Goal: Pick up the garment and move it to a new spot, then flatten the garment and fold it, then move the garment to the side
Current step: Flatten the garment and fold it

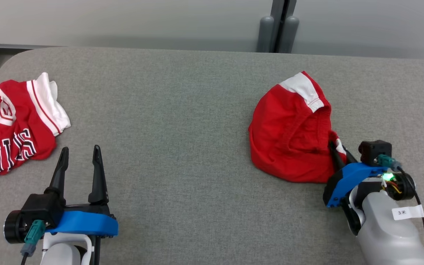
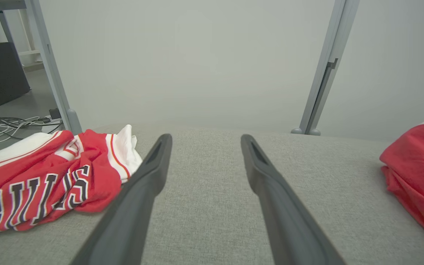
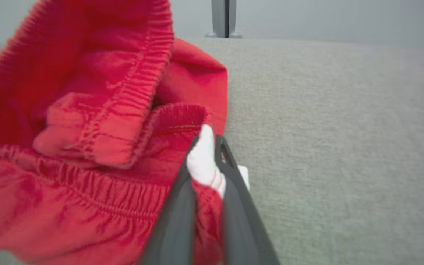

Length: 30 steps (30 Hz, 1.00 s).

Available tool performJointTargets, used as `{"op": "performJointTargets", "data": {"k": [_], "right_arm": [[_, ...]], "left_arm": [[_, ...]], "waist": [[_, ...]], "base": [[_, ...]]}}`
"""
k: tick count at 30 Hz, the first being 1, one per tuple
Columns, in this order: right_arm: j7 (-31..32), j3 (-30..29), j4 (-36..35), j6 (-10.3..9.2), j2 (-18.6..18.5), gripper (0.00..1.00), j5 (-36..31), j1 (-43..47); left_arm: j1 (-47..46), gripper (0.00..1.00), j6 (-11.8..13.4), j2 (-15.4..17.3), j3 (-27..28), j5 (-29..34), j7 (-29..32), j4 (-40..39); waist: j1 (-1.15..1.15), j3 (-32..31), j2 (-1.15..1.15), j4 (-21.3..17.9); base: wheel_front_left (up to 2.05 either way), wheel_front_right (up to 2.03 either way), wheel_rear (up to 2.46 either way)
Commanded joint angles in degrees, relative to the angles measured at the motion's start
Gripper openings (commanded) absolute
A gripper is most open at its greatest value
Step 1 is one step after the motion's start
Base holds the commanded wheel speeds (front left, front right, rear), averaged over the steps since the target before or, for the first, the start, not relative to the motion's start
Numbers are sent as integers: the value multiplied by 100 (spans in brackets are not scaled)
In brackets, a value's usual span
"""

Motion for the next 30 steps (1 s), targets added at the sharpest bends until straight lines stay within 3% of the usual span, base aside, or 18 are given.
{"op": "performJointTargets", "data": {"k": [1, 6, 13, 17, 21, 27, 28, 29, 30], "right_arm": [[-23, -25, -258, 1, -74, 0, 19, 112], [-22, 65, -1392, 1, -44, 0, 298, 386], [-23, 979, -2930, 2, 67, 0, 574, 910], [-24, 1858, -3483, 2, 99, 0, 815, 1145], [-23, 3103, -3765, 2, 94, 0, 1408, 1285], [-23, 4809, -3581, 2, 80, 0, 1958, 1228], [-23, 4809, -3581, 2, 80, 0, 1958, 1228], [-23, 5311, -3409, 2, 84, 0, 2100, 1160], [-24, 5577, -3332, 2, 87, 39, 2177, 1158]], "left_arm": [[15, 100, -45, 8, 24, -30, -15, -37], [76, 100, -45, -13, 70, -61, -15, -43], [107, 100, -49, -50, 25, -134, -15, -35], [159, 100, -50, -64, 26, -148, -15, -36], [153, 100, -52, -75, -5, -173, -15, 2], [64, 100, -53, -85, -101, -224, -14, 108], [64, 100, -53, -85, -101, -224, -14, 108], [44, 100, -54, -86, -108, -236, -15, 131], [45, 100, -54, -87, -112, -236, -15, 140]], "waist": [[0, -64, -1, -71], [0, -254, -1, -175], [0, -487, -1, -105], [0, -543, -1, 4], [0, -559, -1, 152], [0, -552, -1, 362], [0, -552, -1, 362], [0, -554, -1, 396], [0, -557, -1, 408]], "base": [[0, 0, 0], [0, 0, 0], [0, 0, 0], [0, 0, 0], [0, 0, 0], [0, 0, 0], [0, 0, 0], [0, 0, 0], [0, 0, 0]]}}
